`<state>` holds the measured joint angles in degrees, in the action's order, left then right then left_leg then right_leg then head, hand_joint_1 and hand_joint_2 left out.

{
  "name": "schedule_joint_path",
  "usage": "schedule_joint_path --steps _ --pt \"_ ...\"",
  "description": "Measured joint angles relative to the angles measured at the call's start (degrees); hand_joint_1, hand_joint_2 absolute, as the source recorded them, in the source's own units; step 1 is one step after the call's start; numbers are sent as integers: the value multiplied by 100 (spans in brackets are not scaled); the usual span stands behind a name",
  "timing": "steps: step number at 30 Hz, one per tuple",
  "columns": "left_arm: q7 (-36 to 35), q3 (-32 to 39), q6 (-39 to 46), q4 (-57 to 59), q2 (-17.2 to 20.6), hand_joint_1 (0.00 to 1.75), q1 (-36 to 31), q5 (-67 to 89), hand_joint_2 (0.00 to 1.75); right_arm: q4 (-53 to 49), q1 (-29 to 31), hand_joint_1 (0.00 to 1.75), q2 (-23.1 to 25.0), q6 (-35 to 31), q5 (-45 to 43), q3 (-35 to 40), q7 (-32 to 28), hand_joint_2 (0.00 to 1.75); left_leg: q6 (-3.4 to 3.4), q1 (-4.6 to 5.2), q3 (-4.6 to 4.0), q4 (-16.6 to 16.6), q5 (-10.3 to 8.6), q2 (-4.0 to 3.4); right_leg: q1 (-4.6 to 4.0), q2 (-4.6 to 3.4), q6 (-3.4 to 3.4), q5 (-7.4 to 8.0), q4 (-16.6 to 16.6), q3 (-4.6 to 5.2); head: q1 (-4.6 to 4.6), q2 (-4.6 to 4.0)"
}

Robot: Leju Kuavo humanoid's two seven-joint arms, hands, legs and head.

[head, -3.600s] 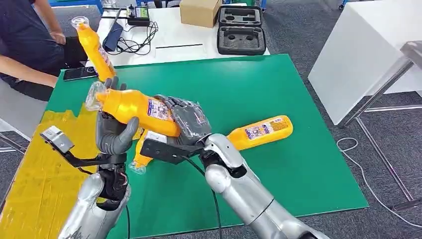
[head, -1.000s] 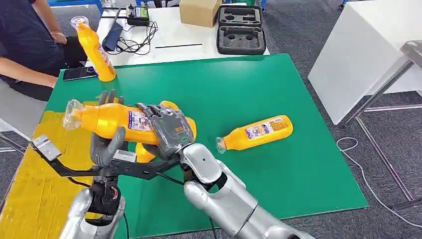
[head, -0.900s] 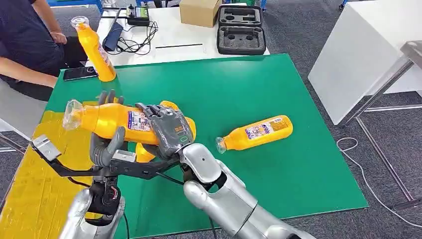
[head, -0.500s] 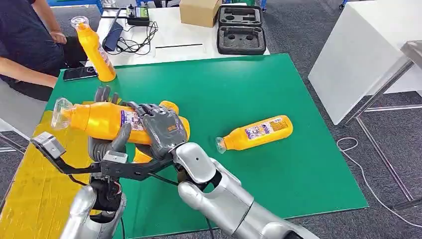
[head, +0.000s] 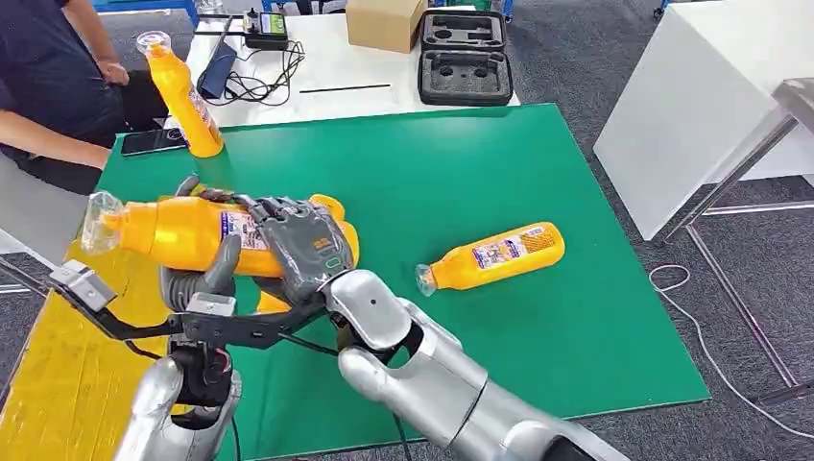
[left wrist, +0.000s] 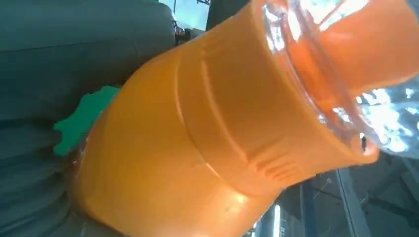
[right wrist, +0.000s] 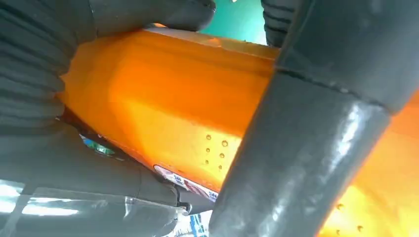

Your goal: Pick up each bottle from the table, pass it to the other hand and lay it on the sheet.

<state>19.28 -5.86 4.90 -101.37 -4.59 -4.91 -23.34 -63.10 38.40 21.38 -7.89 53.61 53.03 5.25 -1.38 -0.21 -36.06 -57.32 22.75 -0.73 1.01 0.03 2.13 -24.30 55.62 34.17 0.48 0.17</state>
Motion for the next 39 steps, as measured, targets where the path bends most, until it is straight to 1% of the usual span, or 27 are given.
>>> schedule_joint_path --steps 3,4,5,6,10,15,21,26,31,35,39 --pt "4 9 0 0 -9 175 0 0 175 4 5 175 0 0 -22 7 -2 175 0 0 0 0 0 0 0 0 0 0 0 0 0 0" --pt "9 15 0 0 -15 175 0 0 175 9 10 112 0 2 -39 11 -4 175 0 0 0 0 0 -1 0 0 0 0 0 0 2 0" --pt "15 20 2 0 -17 175 0 0 175 13 16 0 0 2 -52 13 -9 175 0 0 0 0 0 -1 0 0 0 0 0 1 0 0" --pt "20 24 0 0 -26 175 0 0 175 22 27 0 0 7 -74 15 -13 0 0 0 0 0 0 -1 0 0 0 0 0 1 2 0" --pt "33 72 15 2 -33 175 -29 0 175 85 17 0 -2 180 -280 55 -79 0 0 0 0 0 0 -1 0 0 0 0 0 2 0 0" --pt "39 105 26 2 -42 175 -23 9 175 190 -13 0 -2 177 -391 -4 -232 0 0 0 0 0 0 0 0 0 0 0 0 1 2 0" --pt "46 114 44 2 -42 175 -21 9 175 225 -27 0 -2 138 -420 -46 -278 0 0 0 0 0 0 0 0 0 0 0 0 1 2 0" --pt "207 227 133 -22 -42 175 -29 81 175 214 -216 0 -35 79 -500 -430 -644 0 0 0 0 0 0 0 0 0 0 0 0 -1 0 0" --pt "463 618 236 -92 30 175 26 299 175 125 -597 0 -284 -13 -452 -806 -955 0 0 0 0 1 0 3 -1 1 0 0 0 -2 0 0" --pt "706 1019 354 -92 173 175 176 735 175 -177 -965 0 -625 -155 -765 -1133 -1342 0 0 0 -1 1 0 4 0 2 0 0 0 -2 0 0" --pt "787 1287 541 -74 338 175 205 983 175 -489 -1139 0 -891 -186 -907 -1379 -1403 0 0 0 -1 0 1 4 0 2 0 0 0 0 2 2"
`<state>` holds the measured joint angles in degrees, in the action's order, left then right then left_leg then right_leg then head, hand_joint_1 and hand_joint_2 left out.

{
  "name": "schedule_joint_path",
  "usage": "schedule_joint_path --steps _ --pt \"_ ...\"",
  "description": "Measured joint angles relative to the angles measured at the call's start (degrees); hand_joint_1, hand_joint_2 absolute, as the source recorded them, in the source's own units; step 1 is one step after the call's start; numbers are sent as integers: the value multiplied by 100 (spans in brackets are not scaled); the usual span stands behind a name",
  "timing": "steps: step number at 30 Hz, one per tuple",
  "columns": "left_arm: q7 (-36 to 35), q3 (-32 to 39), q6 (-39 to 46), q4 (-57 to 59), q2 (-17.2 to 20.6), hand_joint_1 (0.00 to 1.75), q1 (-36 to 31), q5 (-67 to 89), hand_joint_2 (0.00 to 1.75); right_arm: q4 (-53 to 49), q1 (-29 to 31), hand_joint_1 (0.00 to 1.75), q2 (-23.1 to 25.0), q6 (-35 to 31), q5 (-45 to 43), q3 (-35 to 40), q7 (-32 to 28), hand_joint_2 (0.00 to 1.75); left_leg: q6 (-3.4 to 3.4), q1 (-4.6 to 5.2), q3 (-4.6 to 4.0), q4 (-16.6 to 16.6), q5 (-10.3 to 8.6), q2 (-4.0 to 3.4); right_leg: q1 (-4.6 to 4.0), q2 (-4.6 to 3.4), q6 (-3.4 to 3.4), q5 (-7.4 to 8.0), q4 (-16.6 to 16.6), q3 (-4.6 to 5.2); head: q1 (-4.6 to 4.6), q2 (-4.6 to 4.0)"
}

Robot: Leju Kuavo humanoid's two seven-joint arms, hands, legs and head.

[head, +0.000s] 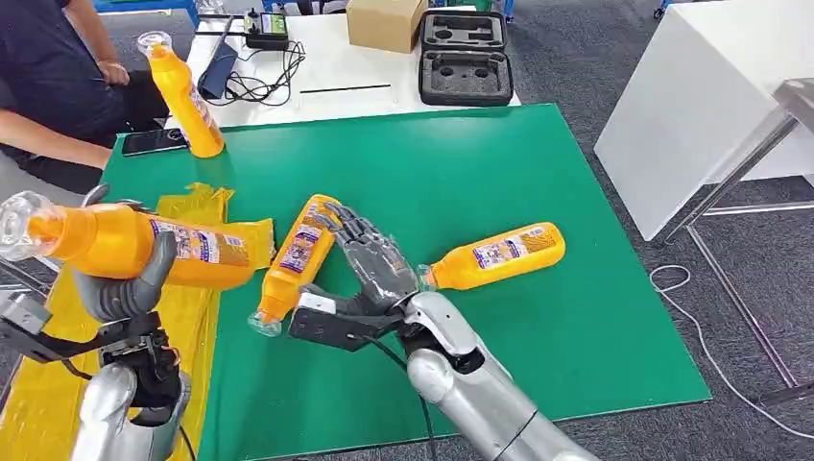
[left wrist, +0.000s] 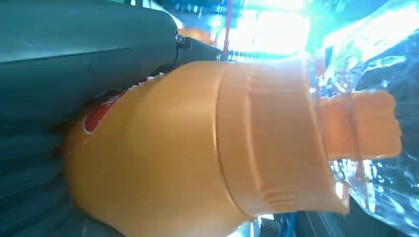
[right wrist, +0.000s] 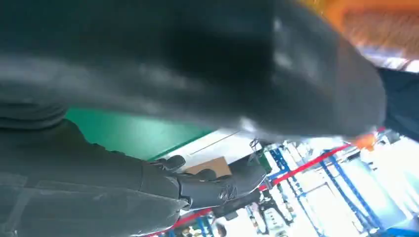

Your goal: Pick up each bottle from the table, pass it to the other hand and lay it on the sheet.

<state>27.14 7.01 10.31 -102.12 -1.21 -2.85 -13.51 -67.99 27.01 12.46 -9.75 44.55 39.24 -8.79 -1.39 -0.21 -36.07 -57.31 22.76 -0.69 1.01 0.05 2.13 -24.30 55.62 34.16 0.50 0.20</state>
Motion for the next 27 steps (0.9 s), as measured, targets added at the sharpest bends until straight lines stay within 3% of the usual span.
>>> schedule_joint_path --steps 5,9,13,16,17,20,27 --pt "165 276 307 116 226 175 -4 316 175 -489 -165 0 -311 -11 -151 -333 -7 0 0 0 1 0 0 -2 -1 -1 0 1 0 1 0 -2" --pt "530 387 1303 239 368 175 -75 1638 175 -860 -341 0 -484 -18 -175 -558 -9 0 0 0 1 -1 -1 0 -1 0 0 0 0 1 0 -2" --pt "556 387 1414 256 387 175 -82 1801 175 -897 -356 0 -499 -15 -180 -584 -11 0 0 0 1 -1 -1 0 -1 1 0 0 0 1 -2 -2" --pt "647 396 2001 407 543 175 -206 2707 175 -1210 -500 0 -643 -9 -212 -833 -15 0 0 0 1 0 0 1 0 0 0 0 0 -1 0 -2" --pt "514 398 2758 575 595 175 -286 4596 175 -1393 -601 0 -724 44 -236 -942 -26 0 0 0 1 -1 0 -1 1 -1 0 0 0 1 0 -2" --pt "100 520 2917 849 591 175 -424 7043 175 -1437 -612 0 -772 140 -295 -973 -31 0 -1 1 1 0 -1 3 1 2 0 0 -1 -2 0 -2" --pt "-1283 183 2932 1771 582 175 -513 8632 175 -1439 -608 0 -746 398 -368 -966 -13 0 0 2 1 0 -1 -7 -2 -6 -12 11 0 1 -2 -2"
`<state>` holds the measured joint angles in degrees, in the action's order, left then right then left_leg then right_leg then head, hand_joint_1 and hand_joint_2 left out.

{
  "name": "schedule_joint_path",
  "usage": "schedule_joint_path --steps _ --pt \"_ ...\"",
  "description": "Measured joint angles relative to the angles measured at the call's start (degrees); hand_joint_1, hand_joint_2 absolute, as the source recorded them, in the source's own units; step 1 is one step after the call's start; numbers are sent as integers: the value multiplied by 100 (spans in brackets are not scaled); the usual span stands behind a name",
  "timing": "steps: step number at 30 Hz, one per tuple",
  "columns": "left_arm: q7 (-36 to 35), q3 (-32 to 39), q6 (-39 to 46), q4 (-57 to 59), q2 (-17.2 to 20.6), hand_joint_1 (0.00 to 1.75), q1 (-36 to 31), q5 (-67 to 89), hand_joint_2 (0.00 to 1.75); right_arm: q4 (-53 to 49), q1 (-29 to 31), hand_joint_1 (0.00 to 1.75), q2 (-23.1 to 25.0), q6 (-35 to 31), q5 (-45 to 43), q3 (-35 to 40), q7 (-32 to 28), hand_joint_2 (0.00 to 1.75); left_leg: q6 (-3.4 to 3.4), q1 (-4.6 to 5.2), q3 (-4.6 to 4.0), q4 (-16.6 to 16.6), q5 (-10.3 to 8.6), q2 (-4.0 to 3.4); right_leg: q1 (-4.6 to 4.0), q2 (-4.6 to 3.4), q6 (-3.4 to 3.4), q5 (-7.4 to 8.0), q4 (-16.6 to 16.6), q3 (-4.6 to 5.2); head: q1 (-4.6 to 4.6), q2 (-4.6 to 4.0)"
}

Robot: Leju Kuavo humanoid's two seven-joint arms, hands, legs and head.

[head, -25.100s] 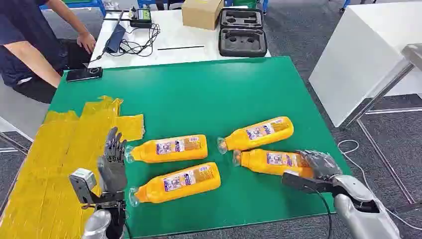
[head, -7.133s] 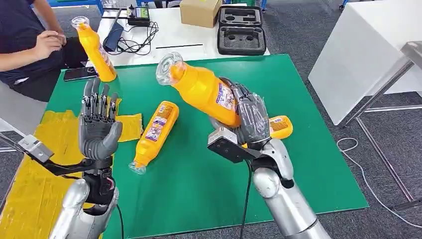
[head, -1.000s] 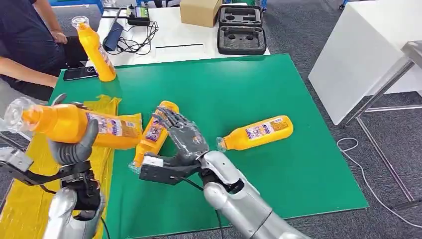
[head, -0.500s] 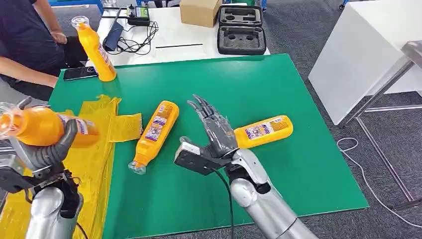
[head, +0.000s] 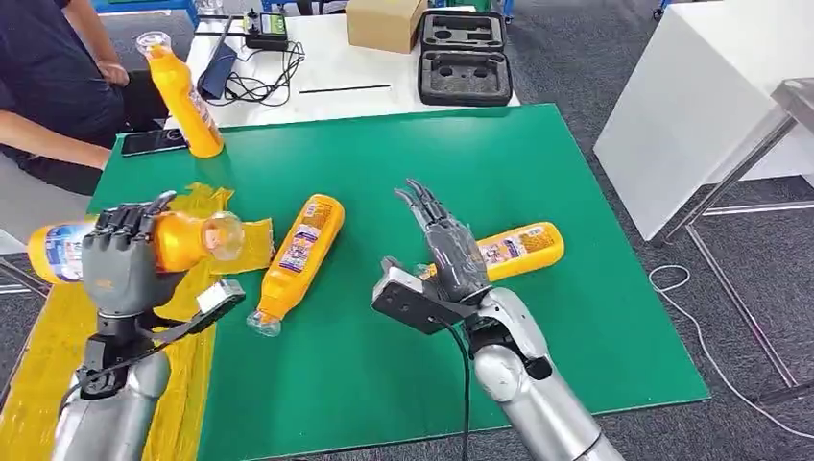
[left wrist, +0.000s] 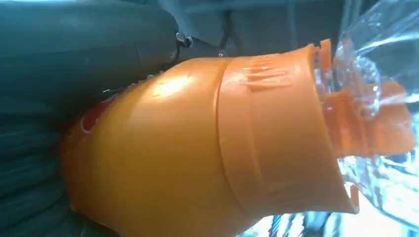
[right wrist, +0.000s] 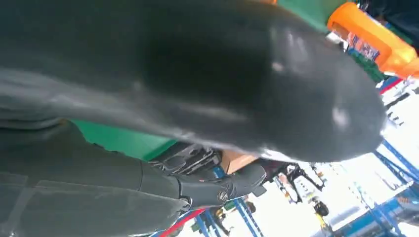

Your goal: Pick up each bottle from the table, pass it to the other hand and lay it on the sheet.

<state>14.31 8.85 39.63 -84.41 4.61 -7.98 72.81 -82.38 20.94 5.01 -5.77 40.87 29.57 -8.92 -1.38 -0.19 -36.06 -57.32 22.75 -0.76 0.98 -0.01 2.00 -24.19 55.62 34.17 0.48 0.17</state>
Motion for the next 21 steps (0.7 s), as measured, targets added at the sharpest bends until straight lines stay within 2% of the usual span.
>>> schedule_joint_path --steps 12,21 --pt "-353 -690 -66 1576 103 175 -16 85 175 70 190 0 142 260 -48 22 -186 0 0 0 -3 0 0 0 0 0 -1 -1 0 1 0 2" --pt "-489 -806 -70 2579 378 175 -123 -153 175 197 346 0 214 422 -135 70 -293 0 4 -2 -4 1 -4 2 -1 1 -1 -1 2 2 0 0"
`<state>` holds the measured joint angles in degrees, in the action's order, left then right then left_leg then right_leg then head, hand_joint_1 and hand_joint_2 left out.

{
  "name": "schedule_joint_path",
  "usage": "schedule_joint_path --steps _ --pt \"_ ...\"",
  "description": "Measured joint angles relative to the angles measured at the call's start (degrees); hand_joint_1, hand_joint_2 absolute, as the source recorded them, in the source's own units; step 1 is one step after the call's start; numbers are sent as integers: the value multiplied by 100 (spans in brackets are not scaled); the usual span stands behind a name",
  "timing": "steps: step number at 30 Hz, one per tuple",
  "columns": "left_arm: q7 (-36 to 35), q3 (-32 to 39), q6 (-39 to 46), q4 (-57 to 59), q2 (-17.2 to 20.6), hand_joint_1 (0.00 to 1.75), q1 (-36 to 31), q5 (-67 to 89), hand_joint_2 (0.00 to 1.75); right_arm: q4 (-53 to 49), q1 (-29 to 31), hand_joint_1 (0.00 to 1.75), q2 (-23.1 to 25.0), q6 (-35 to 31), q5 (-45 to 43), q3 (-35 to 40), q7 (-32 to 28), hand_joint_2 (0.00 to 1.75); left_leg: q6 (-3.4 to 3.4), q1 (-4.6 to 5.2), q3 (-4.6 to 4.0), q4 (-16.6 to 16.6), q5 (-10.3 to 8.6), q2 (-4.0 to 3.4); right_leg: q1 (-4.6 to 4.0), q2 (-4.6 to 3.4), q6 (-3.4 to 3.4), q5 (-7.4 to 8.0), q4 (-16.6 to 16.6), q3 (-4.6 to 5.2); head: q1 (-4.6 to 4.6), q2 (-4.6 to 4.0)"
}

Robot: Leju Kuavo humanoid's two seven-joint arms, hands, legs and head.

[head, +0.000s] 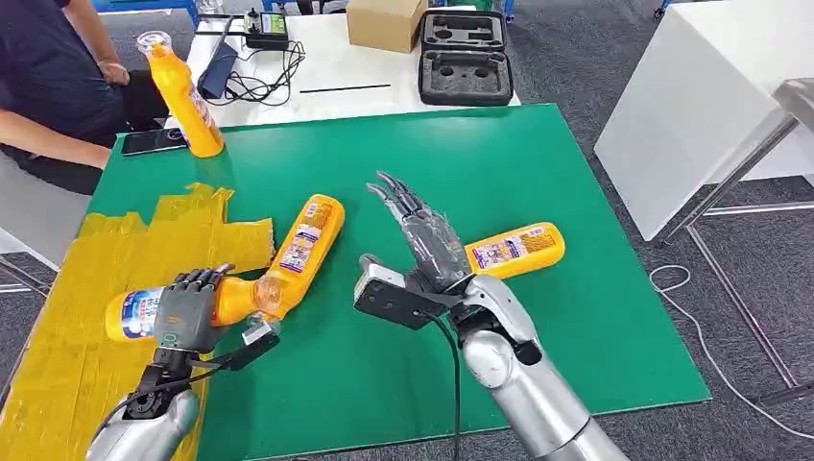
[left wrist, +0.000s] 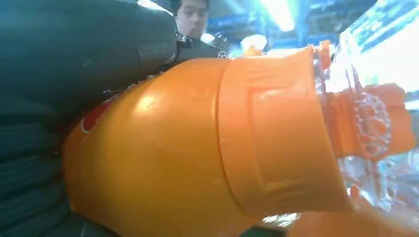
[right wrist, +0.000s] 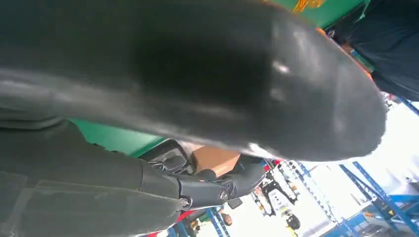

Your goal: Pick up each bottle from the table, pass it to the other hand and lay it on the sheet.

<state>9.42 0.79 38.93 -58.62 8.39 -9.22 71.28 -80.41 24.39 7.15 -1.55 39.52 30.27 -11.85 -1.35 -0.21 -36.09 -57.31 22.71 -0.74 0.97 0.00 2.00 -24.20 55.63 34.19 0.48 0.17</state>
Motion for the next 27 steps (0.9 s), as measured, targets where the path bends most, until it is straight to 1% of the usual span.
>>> schedule_joint_path --steps 5,6,7,8,18,27 --pt "-24 9 -7 210 134 175 -16 -13 175 76 51 0 52 30 -7 26 -15 0 1 -1 -1 1 1 0 0 0 -1 -2 0 1 0 0" --pt "-24 9 -7 233 153 9 -16 -11 175 87 57 0 63 31 -7 33 -17 0 1 -1 -1 1 1 0 0 -1 -2 -2 0 1 0 0" --pt "-31 11 -7 260 168 0 -22 -11 175 98 65 0 68 33 -7 42 -22 0 1 -1 -1 1 1 0 1 -1 -2 -1 0 0 0 0" --pt "-52 20 -7 273 184 0 -22 -9 0 107 71 0 70 35 -7 50 -26 0 1 -1 -1 1 1 0 0 -1 -2 -1 0 0 0 0" --pt "-48 424 -223 446 247 0 -24 -251 0 251 81 0 63 35 -83 111 -120 0 1 -1 0 1 -1 0 -1 0 -2 -1 0 0 0 0" --pt "-46 485 -223 459 247 0 -24 -262 0 299 92 0 61 35 -87 146 -125 0 1 -1 0 1 0 0 0 0 -2 -1 -1 1 0 0"
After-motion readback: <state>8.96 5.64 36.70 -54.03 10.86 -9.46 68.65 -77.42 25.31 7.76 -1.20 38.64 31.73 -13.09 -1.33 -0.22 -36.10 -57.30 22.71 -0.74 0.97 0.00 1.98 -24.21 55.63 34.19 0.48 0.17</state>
